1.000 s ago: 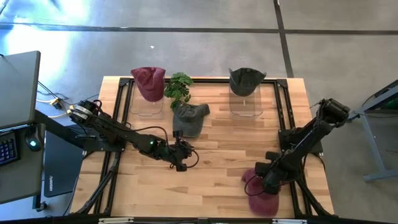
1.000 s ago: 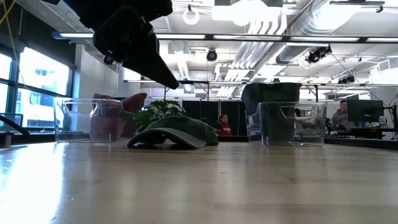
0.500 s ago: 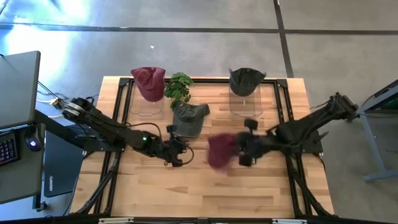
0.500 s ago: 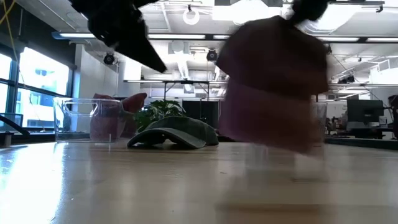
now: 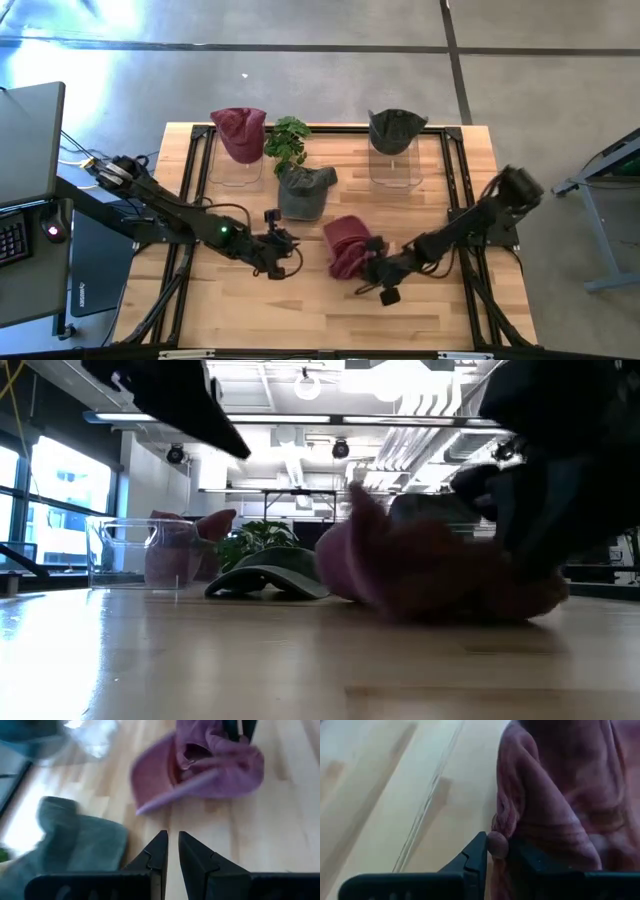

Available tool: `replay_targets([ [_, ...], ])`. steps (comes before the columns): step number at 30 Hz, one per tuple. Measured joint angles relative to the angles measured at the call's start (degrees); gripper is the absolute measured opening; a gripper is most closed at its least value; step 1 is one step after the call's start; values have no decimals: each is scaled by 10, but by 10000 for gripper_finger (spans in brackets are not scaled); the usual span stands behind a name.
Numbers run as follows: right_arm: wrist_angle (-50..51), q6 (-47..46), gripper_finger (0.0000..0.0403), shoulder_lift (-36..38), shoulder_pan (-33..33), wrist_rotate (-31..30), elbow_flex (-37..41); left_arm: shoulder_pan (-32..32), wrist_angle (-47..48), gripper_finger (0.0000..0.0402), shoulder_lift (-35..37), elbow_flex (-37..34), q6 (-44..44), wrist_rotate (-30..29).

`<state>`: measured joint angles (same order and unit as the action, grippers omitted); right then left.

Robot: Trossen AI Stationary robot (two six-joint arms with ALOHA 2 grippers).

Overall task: Pick & Place hat
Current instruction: Put the red cap into the left transparent bin

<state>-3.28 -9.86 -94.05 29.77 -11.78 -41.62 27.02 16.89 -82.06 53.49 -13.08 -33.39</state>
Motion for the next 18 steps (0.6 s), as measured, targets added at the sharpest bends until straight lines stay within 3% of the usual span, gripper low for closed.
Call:
replay_targets([
  [7, 23, 47, 60, -105, 0, 69, -94, -1, -188, 39, -41, 0, 71, 139],
  [13, 135, 54, 146, -86, -8, 111, -165, -13, -342, 39, -99, 3, 111, 240],
  [18, 233, -9, 196, -35, -9, 174, -207, -29, -347, 37, -160, 45, 92, 289],
])
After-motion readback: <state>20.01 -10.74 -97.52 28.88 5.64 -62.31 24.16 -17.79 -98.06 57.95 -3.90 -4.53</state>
